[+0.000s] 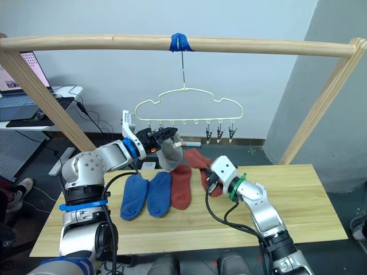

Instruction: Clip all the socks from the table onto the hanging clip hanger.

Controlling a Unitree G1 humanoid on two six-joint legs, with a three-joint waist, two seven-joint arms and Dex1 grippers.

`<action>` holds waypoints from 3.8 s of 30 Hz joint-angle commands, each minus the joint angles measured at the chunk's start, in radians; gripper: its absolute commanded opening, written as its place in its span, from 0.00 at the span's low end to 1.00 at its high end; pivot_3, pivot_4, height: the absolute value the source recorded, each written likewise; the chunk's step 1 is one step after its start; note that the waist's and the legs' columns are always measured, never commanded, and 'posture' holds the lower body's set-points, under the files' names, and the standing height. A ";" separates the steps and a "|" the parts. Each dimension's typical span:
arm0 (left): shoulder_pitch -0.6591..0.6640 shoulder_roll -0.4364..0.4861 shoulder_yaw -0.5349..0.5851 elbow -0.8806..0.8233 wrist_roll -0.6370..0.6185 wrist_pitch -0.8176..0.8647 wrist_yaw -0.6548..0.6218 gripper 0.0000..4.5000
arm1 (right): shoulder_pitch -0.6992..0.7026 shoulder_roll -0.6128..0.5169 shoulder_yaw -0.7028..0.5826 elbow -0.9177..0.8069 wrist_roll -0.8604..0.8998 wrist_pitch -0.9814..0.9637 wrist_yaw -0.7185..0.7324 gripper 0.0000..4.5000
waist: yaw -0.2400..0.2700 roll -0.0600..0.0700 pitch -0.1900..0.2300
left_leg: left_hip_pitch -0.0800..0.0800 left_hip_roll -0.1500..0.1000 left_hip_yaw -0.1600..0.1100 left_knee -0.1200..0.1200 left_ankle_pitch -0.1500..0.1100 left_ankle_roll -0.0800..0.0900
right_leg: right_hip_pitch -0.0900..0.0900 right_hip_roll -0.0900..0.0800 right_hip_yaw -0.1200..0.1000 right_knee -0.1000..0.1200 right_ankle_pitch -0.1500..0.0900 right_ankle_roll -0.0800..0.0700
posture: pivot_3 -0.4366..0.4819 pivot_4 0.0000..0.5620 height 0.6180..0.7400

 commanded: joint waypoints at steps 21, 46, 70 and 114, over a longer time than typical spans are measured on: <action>-0.064 -0.036 0.098 0.087 -0.111 0.040 0.104 0.03 | 0.022 0.013 0.034 -0.218 0.023 0.129 -0.044 0.00 | -0.004 -0.001 0.003 | -0.002 -0.001 0.001 -0.002 0.000 -0.001 | 0.000 -0.002 0.000 -0.005 0.000 0.000 | 0.46 0.20 1.00; -0.052 -0.044 0.054 0.071 -0.111 0.020 0.081 0.03 | -0.067 0.063 0.044 -0.129 0.030 0.111 -0.064 0.00 | -0.010 -0.001 0.004 | -0.003 -0.001 0.001 -0.003 0.000 -0.001 | 0.000 -0.002 0.000 -0.010 0.000 0.000 | 0.46 0.22 1.00; 0.019 0.027 0.020 -0.048 -0.137 0.024 0.008 1.00 | -0.090 0.106 0.025 -0.092 0.059 0.119 -0.074 0.00 | -0.010 -0.001 0.005 | -0.005 -0.001 0.001 -0.004 0.000 -0.001 | -0.001 -0.002 0.000 -0.012 0.000 0.000 | 0.47 0.21 1.00; 0.497 0.205 -0.247 -0.614 0.128 -0.712 -0.375 1.00 | -0.263 0.194 -0.242 -0.035 0.227 0.253 -0.363 0.99 | 0.028 -0.002 0.006 | -0.007 -0.001 0.012 -0.007 -0.001 -0.001 | -0.007 -0.006 0.005 -0.014 0.001 -0.003 | 0.57 0.17 1.00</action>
